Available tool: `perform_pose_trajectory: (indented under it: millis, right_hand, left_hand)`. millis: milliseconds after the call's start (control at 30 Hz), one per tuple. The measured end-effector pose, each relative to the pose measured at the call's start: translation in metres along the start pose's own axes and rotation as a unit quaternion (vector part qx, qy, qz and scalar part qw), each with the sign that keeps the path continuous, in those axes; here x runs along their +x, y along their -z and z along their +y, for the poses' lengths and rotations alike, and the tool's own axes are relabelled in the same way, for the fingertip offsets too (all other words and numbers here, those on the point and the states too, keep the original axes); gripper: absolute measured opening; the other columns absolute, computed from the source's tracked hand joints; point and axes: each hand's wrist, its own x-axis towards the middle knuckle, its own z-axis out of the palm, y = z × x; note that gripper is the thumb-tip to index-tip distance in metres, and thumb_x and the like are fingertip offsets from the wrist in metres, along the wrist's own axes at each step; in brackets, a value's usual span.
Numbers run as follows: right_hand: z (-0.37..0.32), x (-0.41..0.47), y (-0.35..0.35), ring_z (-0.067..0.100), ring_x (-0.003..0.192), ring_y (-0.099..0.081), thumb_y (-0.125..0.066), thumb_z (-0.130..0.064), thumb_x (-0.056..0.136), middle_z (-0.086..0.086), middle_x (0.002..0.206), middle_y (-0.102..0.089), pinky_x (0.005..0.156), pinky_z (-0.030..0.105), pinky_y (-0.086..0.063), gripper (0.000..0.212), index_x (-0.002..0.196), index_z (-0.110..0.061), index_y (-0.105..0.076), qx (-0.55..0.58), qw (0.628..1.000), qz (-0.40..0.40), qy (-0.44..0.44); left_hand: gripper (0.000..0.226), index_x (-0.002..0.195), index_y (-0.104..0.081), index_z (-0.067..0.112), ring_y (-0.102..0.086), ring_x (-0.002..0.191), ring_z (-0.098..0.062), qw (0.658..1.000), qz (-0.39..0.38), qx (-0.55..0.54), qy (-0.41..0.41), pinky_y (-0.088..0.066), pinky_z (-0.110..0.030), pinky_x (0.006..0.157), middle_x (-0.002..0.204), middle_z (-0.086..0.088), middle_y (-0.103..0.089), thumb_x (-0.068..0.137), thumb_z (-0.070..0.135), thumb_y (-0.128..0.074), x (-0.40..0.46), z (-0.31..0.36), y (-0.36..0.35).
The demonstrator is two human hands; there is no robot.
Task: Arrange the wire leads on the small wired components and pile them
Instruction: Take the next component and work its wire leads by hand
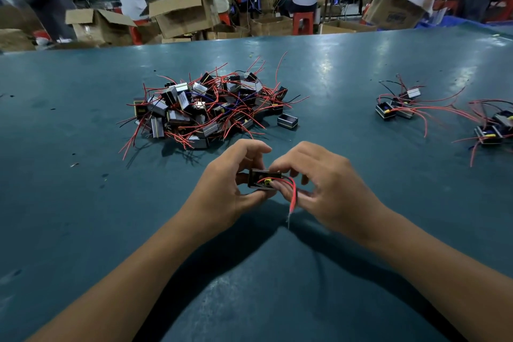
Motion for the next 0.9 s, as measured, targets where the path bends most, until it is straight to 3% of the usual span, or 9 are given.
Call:
perform_pose_trajectory:
  millis: [200,533,733,900]
  right_hand:
    - [-0.0043,-0.0012,-0.0016,0.026,0.079,-0.061,-0.075,-0.014,0.085,0.005,0.090,-0.065,0.060,0.040,-0.053,0.015,0.101,-0.012,-0.076,-0.081,0.995,0.030,0.048]
    - [-0.0040,-0.0020,-0.0042,0.022,0.074,-0.060,-0.072,-0.015,0.089,0.004,0.086,-0.063,0.065,0.042,-0.052,0.011,0.097,-0.008,-0.074,0.009,1.000,-0.006,0.004]
    - [-0.0023,-0.0024,-0.0015,0.023,0.074,-0.059,-0.067,-0.010,0.092,0.007,0.085,-0.063,0.066,0.034,-0.051,0.008,0.093,-0.003,-0.072,-0.038,0.997,-0.001,0.060]
    - [0.0022,-0.0020,-0.0011,0.026,0.075,-0.060,-0.066,-0.008,0.091,0.008,0.086,-0.064,0.067,0.034,-0.052,0.010,0.094,-0.002,-0.073,-0.058,0.994,-0.021,0.095]
  left_hand:
    - [0.053,0.121,-0.059,0.016,-0.068,0.087,-0.019,0.999,0.014,0.032,0.005,-0.059,-0.031,0.082,0.096,0.002,-0.060,0.076,0.009,-0.086,-0.0012,0.0031,0.0001]
    - [0.055,0.125,-0.059,0.012,-0.065,0.091,-0.018,0.994,-0.006,0.107,-0.031,-0.057,-0.041,0.081,0.100,0.004,-0.058,0.077,0.006,-0.085,-0.0016,0.0008,0.0014]
    - [0.029,0.099,-0.068,0.024,-0.067,0.084,-0.017,0.997,-0.022,0.046,0.052,-0.056,-0.046,0.077,0.095,0.006,-0.065,0.077,0.019,-0.086,-0.0004,-0.0004,0.0010]
    - [0.029,0.094,-0.069,0.024,-0.068,0.082,-0.017,0.997,-0.029,0.015,0.068,-0.057,-0.044,0.077,0.095,0.005,-0.065,0.075,0.013,-0.087,-0.0004,0.0005,0.0004]
